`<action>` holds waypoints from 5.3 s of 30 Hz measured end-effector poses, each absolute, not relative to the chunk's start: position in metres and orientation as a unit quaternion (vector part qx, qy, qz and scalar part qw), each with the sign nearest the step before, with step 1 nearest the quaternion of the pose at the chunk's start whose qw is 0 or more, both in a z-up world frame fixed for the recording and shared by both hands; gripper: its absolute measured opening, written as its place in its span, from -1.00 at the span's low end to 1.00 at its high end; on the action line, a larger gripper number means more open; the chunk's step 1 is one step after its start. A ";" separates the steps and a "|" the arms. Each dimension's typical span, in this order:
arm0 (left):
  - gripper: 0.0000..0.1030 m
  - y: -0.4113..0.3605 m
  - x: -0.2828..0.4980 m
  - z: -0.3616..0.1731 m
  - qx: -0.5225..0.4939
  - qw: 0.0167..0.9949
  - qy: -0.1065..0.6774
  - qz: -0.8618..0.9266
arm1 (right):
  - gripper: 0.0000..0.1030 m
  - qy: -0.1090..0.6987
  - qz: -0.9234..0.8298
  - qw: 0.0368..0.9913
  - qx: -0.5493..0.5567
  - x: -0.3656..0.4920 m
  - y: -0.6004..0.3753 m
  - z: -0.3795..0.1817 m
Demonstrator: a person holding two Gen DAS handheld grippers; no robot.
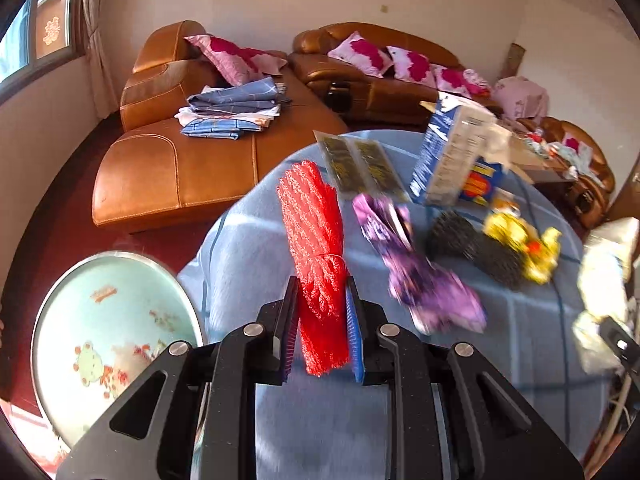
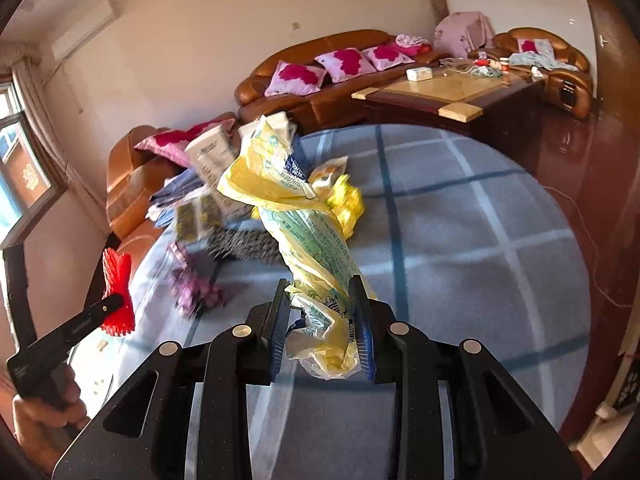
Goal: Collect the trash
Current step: 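Grasp the yellow-green plastic wrapper with the right tool while the left tool grasps the red mesh net, then carry the wrapper and mesh net over the turquoise bin and open both tools, then withdraw both tools from the bin back toward the table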
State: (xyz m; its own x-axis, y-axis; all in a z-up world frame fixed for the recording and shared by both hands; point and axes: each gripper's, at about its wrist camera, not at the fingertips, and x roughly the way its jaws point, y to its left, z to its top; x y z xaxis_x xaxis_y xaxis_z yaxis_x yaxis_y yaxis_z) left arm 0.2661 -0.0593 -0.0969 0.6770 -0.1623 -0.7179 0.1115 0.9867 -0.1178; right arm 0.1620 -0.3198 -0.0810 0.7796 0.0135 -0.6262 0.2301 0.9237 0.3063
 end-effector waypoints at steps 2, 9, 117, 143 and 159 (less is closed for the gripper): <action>-0.59 -0.056 0.249 -0.094 -0.033 0.915 0.393 -0.082 | -0.41 0.329 -0.051 0.924 0.187 0.157 -0.310 -0.082; -0.59 -0.050 0.202 -0.084 -0.005 0.922 0.378 -0.083 | -0.41 0.336 -0.027 0.922 0.188 0.136 -0.274 -0.084; -0.58 0.135 0.225 -0.150 -0.072 0.892 0.442 0.069 | -0.36 0.448 0.183 0.869 0.098 0.247 -0.010 -0.125; 0.67 0.111 0.187 -0.111 -0.047 0.908 0.405 0.098 | -0.25 0.366 0.146 0.908 0.143 0.188 -0.074 -0.078; 0.68 0.039 0.149 -0.081 -0.011 0.923 0.383 0.042 | -0.25 0.340 0.074 0.921 0.173 0.139 -0.158 -0.067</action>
